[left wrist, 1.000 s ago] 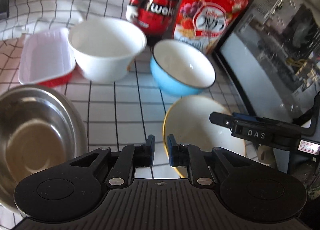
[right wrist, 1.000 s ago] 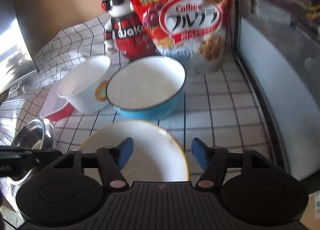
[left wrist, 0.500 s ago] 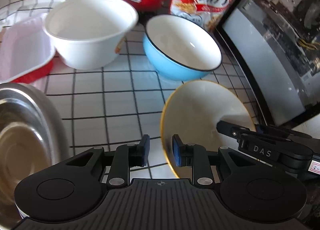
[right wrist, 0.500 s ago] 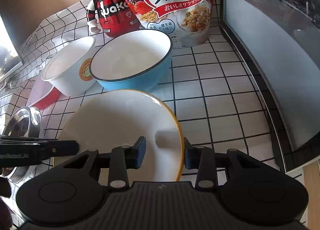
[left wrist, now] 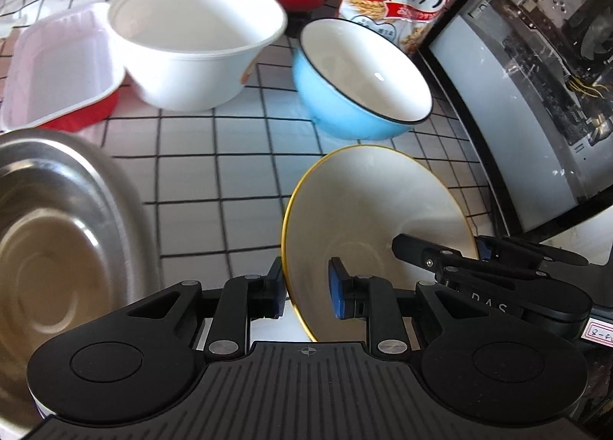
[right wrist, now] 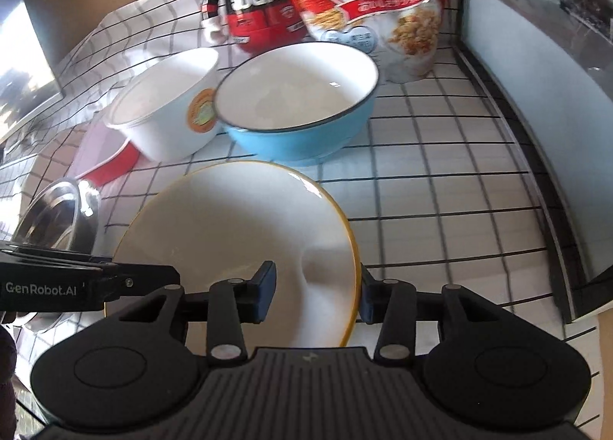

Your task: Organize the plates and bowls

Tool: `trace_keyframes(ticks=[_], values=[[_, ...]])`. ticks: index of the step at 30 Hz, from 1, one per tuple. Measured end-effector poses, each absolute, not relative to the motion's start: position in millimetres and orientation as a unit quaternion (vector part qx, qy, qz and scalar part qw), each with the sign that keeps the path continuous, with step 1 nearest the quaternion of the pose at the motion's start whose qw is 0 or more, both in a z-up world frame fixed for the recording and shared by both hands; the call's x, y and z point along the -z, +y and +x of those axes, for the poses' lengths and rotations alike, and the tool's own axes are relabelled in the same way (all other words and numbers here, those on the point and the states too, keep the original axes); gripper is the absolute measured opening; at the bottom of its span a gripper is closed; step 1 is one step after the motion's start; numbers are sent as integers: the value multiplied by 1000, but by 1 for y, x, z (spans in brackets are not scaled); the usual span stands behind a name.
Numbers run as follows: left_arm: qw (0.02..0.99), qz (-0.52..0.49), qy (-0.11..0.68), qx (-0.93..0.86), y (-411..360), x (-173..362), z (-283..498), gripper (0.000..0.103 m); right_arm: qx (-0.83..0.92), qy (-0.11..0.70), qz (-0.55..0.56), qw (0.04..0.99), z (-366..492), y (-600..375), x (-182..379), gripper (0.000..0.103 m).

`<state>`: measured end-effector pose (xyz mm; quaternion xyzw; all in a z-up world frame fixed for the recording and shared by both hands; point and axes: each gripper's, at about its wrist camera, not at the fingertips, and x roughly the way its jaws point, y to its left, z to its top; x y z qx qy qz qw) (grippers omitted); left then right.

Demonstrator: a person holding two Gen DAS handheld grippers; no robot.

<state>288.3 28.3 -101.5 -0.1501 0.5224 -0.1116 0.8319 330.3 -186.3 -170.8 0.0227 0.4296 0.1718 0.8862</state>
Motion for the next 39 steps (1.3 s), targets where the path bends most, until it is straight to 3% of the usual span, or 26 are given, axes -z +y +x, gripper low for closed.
trace_keyframes(ticks=[10, 18, 28, 39], values=[[839, -161, 508, 112, 48, 95, 282, 25, -175, 429, 4, 886, 325, -168, 168, 47], [866, -167, 455, 122, 71, 54, 283, 25, -141, 384, 15, 913, 322, -176, 130, 47], [870, -211, 427, 125, 75, 31, 346, 25, -103, 371, 44, 922, 359, -200, 82, 47], [832, -190, 517, 65, 27, 56, 422, 25, -123, 402, 90, 903, 427, -217, 105, 47]])
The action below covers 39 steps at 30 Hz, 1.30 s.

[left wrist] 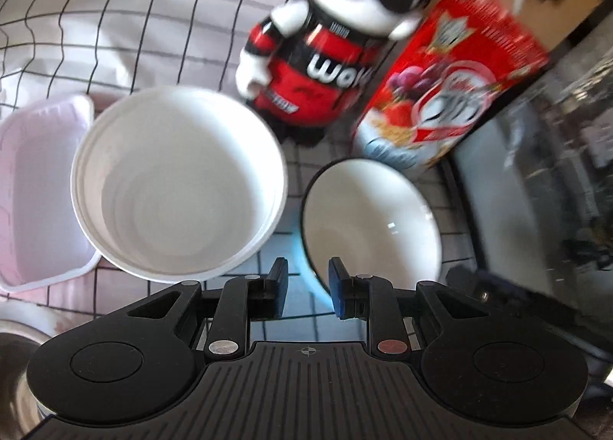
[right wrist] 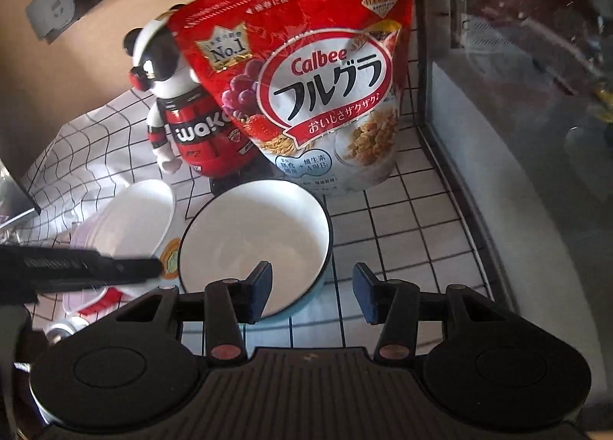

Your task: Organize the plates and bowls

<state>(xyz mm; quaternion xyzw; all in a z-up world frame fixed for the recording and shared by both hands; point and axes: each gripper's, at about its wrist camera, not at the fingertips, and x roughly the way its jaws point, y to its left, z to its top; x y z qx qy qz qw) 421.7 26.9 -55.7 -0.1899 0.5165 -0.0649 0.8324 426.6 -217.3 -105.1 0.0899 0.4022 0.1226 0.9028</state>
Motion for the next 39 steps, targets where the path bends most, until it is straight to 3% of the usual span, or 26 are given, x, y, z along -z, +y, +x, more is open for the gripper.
trace_keyframes(ticks=[13, 17, 32, 39], values=[[813, -179, 552, 44, 12, 88, 463, 24, -151, 452, 72, 876, 504, -185, 157, 49], [817, -146, 556, 46, 4, 89, 468, 24, -149, 458, 57, 874, 513, -182, 161, 38], [815, -69, 565, 113, -36, 86, 460, 25, -130, 486, 102, 858, 462, -227, 168, 36], [798, -72, 585, 125, -38, 112, 477, 25, -119, 468, 112, 868, 465, -237, 168, 36]])
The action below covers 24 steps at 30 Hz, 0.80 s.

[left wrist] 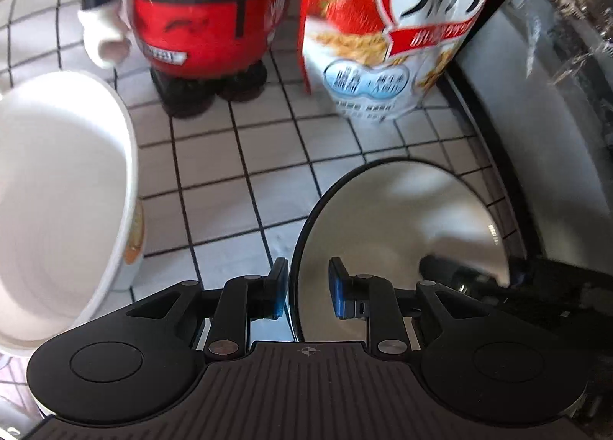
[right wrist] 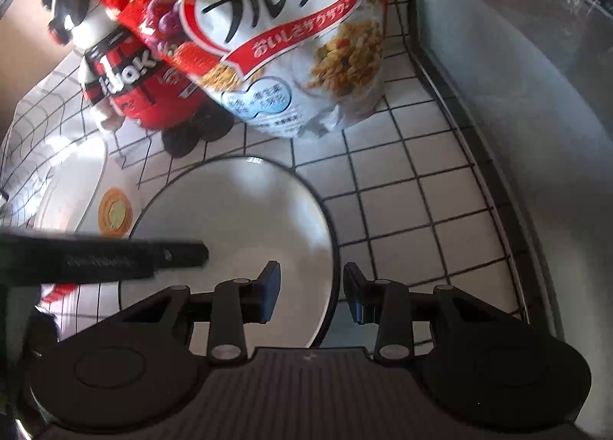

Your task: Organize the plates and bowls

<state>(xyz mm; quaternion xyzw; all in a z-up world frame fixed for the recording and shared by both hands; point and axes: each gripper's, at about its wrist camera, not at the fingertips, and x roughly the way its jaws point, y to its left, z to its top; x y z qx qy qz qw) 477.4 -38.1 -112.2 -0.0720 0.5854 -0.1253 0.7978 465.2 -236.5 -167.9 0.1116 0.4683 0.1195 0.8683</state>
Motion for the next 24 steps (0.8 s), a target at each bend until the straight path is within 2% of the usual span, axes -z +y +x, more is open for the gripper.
trace_keyframes(ticks=[8, 18, 24], values=[[797, -100, 580, 133, -34, 117, 488, 25, -130, 482, 128, 857, 484, -233, 182, 36], [798, -62, 587, 125, -47, 119, 482, 28, -136, 492, 138, 849, 487, -228, 183, 36], [806, -60, 577, 119, -45, 102, 478, 29, -134, 483, 140, 854, 480, -224, 170, 37]])
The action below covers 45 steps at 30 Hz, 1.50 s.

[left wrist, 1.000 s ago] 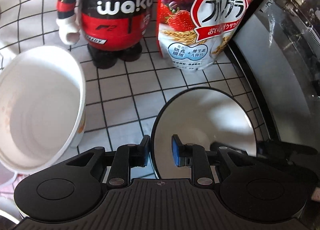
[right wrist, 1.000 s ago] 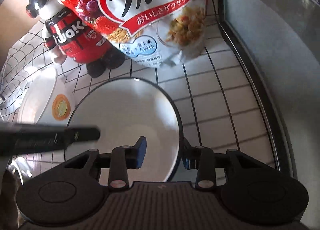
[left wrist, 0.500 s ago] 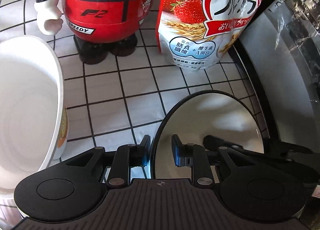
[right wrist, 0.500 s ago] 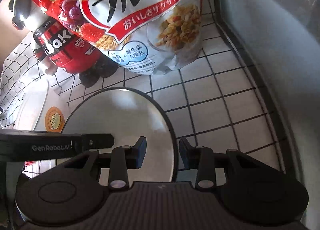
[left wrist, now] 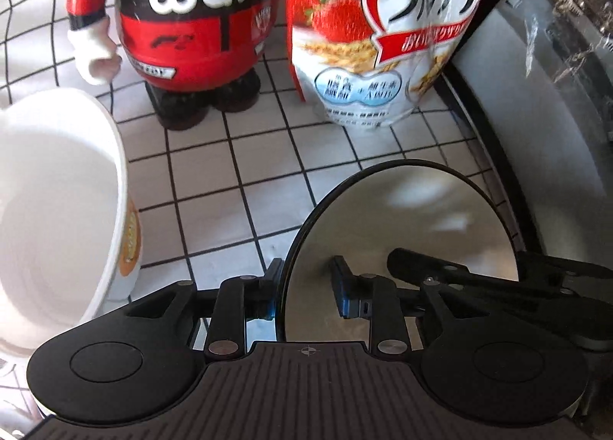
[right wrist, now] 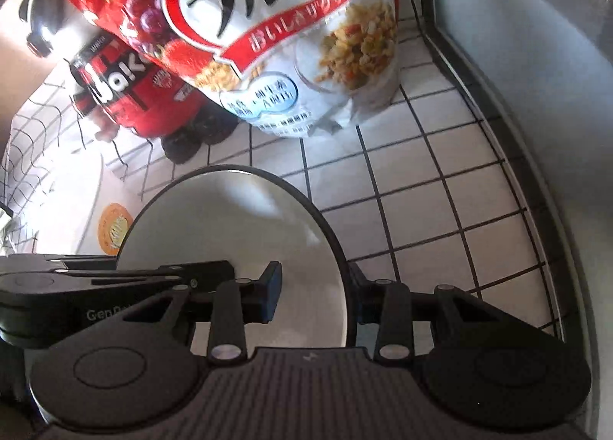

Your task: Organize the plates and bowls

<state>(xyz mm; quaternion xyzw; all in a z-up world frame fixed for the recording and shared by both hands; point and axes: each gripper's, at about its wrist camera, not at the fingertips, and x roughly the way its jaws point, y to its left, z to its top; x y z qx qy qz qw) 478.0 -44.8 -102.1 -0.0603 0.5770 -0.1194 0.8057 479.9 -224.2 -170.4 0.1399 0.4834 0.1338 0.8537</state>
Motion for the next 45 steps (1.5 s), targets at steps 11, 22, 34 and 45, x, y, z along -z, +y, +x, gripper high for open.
trace_keyframes(ticks=[11, 22, 34, 45], values=[[820, -55, 559, 113, -34, 49, 463, 30, -146, 453, 145, 868, 463, -221, 127, 37], [810, -72, 568, 129, 1, 7, 384, 34, -200, 440, 113, 868, 392, -199, 82, 37], [802, -29, 583, 127, 1, 58, 327, 29, -200, 505, 106, 833, 347, -179, 143, 38], [815, -49, 562, 135, 18, 49, 320, 26, -191, 476, 73, 855, 343, -174, 142, 40]])
